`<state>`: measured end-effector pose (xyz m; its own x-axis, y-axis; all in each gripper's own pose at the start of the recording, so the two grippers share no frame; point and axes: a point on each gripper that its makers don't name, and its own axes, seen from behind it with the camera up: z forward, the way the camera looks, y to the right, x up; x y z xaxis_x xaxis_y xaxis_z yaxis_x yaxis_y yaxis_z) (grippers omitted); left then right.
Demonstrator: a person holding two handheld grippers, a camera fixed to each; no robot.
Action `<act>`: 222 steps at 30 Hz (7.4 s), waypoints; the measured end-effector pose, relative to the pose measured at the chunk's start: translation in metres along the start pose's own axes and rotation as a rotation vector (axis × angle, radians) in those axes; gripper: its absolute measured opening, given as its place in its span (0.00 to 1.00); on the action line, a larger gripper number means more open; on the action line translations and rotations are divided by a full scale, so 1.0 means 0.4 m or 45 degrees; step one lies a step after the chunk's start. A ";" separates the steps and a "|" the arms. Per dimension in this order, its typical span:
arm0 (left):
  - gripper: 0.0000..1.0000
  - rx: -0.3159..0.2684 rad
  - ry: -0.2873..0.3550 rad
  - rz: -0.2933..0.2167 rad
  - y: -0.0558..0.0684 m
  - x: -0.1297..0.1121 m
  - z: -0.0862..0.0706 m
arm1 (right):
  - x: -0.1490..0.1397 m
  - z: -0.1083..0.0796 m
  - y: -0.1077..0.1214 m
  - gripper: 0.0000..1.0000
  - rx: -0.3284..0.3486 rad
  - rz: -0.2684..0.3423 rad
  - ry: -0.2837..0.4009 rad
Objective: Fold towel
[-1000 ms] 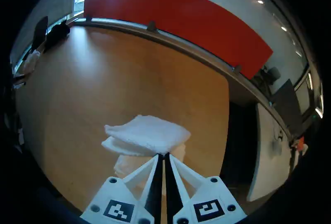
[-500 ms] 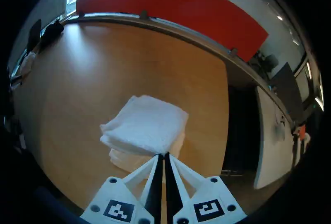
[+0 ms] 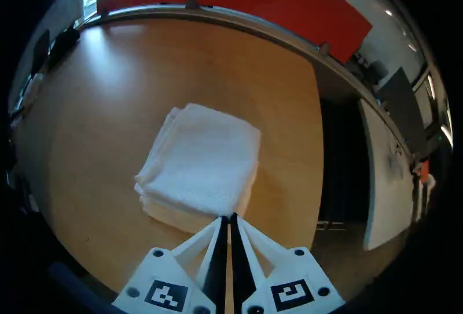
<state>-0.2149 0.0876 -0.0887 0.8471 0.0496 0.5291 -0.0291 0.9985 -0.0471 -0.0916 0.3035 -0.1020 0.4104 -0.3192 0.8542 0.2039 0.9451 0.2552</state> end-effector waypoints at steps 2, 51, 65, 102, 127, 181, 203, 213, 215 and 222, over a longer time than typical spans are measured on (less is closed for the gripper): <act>0.92 0.001 -0.002 0.003 0.001 0.000 0.000 | -0.008 0.007 0.003 0.03 0.000 0.005 -0.013; 0.92 0.011 -0.027 0.022 0.003 -0.005 0.011 | -0.117 0.088 0.004 0.07 -0.030 0.060 -0.143; 0.92 0.003 -0.012 0.011 0.002 0.005 0.018 | -0.106 0.059 -0.005 0.65 -0.054 0.086 -0.098; 0.92 0.007 0.042 -0.032 -0.029 0.035 0.005 | 0.033 0.023 -0.106 0.91 -0.085 0.474 0.114; 0.92 0.030 0.049 -0.101 -0.035 0.044 0.002 | 0.235 -0.134 -0.103 0.91 -0.303 0.523 0.670; 0.93 0.131 0.548 -0.140 -0.164 0.429 -0.010 | 0.607 -0.390 -0.370 0.92 -0.153 0.367 1.272; 0.92 0.138 0.679 -0.157 -0.187 0.526 -0.019 | 0.700 -0.440 -0.514 0.96 -0.076 0.365 1.336; 0.92 0.137 0.708 -0.166 -0.187 0.520 -0.024 | 0.708 -0.446 -0.537 1.00 -0.092 0.363 1.342; 0.92 0.136 0.712 -0.161 -0.189 0.514 -0.022 | 0.707 -0.449 -0.542 1.00 -0.102 0.367 1.347; 0.92 0.155 0.704 -0.145 -0.199 0.478 0.006 | 0.696 -0.445 -0.560 1.00 -0.130 0.379 1.351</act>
<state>-0.0520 0.0175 0.0182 0.9990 -0.0454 0.0019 0.0450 0.9940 0.0995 0.1354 -0.0094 -0.0020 0.9989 -0.0233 0.0406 0.0223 0.9995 0.0240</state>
